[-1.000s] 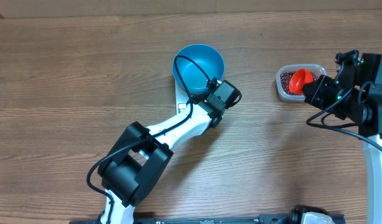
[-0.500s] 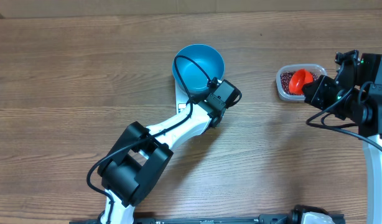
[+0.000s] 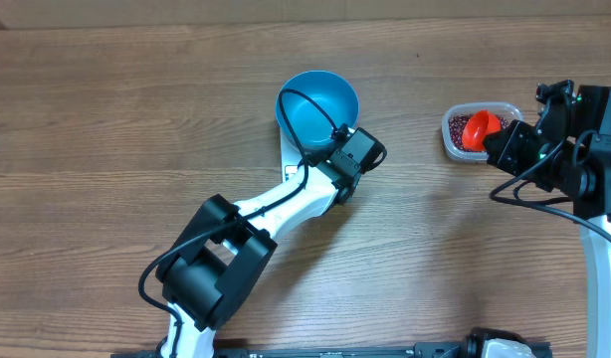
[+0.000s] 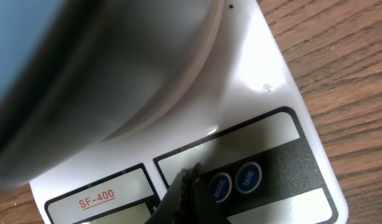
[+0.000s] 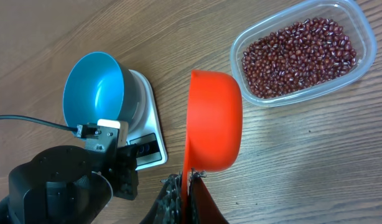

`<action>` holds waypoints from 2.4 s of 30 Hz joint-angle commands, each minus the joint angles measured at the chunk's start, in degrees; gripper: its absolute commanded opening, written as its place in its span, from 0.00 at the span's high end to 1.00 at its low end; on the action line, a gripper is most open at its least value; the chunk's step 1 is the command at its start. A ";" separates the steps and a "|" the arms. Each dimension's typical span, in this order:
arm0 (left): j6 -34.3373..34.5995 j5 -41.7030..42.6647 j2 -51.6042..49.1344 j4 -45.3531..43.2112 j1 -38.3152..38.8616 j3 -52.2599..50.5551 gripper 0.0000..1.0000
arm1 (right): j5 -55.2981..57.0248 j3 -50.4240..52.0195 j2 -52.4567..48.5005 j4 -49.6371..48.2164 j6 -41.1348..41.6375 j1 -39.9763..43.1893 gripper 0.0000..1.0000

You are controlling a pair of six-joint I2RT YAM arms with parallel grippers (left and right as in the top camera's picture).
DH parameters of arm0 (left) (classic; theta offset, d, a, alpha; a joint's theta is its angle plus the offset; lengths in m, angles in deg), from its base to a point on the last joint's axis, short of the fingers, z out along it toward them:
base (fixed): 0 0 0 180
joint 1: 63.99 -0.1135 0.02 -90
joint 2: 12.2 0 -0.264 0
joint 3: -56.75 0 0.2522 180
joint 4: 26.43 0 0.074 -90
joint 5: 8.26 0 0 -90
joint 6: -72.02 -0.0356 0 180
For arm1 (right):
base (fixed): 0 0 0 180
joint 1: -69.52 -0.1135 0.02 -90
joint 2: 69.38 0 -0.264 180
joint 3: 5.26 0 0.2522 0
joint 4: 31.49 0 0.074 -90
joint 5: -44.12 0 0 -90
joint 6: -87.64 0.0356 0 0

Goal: Scoop item into bowl and weigh 150g on scale

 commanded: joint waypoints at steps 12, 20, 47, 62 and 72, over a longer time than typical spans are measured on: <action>-3.26 4.52 -1.60 0.28 -0.61 -0.42 0.96 | 0.15 -1.99 0.42 0.37 -0.31 0.11 0.96; -6.51 4.35 7.32 9.03 1.70 4.52 0.96 | 0.13 -1.99 0.42 0.22 -0.28 0.11 0.96; -15.15 28.33 38.91 22.93 -20.22 4.63 0.96 | 0.13 -1.99 0.42 -2.49 -0.28 0.09 0.96; -28.11 40.68 38.16 28.61 -27.98 4.48 0.73 | 0.11 -1.99 0.42 -2.51 -0.28 0.09 0.96; -28.13 40.09 37.59 28.98 -28.00 4.48 0.00 | 0.13 -1.99 0.42 -2.56 -0.28 0.09 0.96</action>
